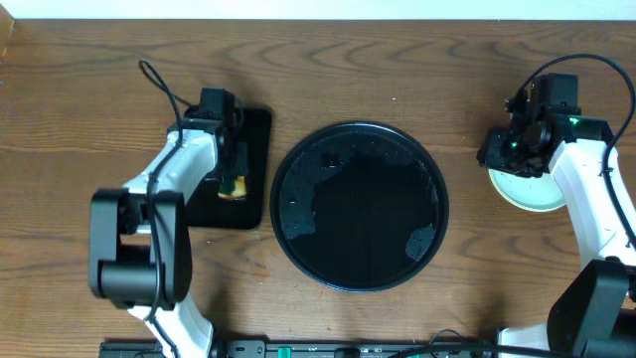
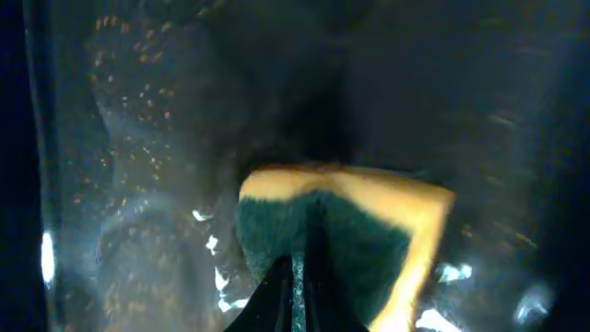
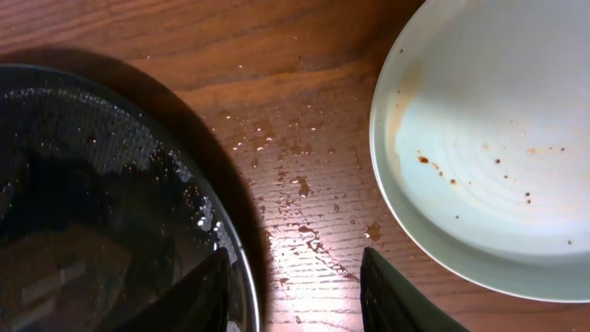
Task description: Clean dirty plates on tray and stack at the side
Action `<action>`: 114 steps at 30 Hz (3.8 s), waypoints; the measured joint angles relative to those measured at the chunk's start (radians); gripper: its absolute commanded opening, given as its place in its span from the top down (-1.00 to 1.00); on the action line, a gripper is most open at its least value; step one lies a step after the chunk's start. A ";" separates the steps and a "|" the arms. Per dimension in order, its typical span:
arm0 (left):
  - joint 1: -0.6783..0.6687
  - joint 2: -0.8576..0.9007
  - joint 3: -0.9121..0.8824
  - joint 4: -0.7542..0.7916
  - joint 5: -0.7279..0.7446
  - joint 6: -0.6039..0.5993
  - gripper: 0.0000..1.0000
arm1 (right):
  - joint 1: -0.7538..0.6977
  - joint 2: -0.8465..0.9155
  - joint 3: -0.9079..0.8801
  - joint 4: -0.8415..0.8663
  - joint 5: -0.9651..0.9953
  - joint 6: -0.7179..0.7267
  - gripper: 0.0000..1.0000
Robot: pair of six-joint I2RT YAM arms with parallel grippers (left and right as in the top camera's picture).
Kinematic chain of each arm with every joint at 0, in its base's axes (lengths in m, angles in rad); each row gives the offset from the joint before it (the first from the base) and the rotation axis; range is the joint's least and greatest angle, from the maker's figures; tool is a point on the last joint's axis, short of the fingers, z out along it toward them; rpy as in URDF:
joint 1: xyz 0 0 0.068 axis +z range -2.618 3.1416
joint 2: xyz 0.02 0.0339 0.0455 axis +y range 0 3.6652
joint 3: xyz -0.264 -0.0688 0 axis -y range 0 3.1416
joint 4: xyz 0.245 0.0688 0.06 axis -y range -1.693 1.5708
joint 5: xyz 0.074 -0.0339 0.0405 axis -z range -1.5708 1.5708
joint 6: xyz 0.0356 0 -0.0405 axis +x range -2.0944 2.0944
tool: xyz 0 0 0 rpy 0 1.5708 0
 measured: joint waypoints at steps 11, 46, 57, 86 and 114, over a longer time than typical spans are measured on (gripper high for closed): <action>0.038 0.022 0.018 -0.006 0.056 -0.070 0.84 | 0.000 0.000 0.000 -0.004 0.000 0.000 0.15; 0.042 -0.074 -0.130 0.121 0.211 -0.021 0.85 | 0.000 0.000 0.000 -0.016 0.000 0.000 0.15; 0.046 -0.078 -0.120 0.129 0.172 -0.020 -0.20 | 0.000 0.000 0.000 -0.019 0.000 0.000 0.14; 0.047 -0.352 -0.113 -0.268 0.164 -0.021 -0.53 | 0.000 0.000 0.000 0.035 -0.063 -0.120 -0.98; 0.047 -1.129 -0.346 -0.290 0.215 0.052 -0.72 | 0.039 -0.628 -0.422 0.187 -0.031 -0.126 -0.98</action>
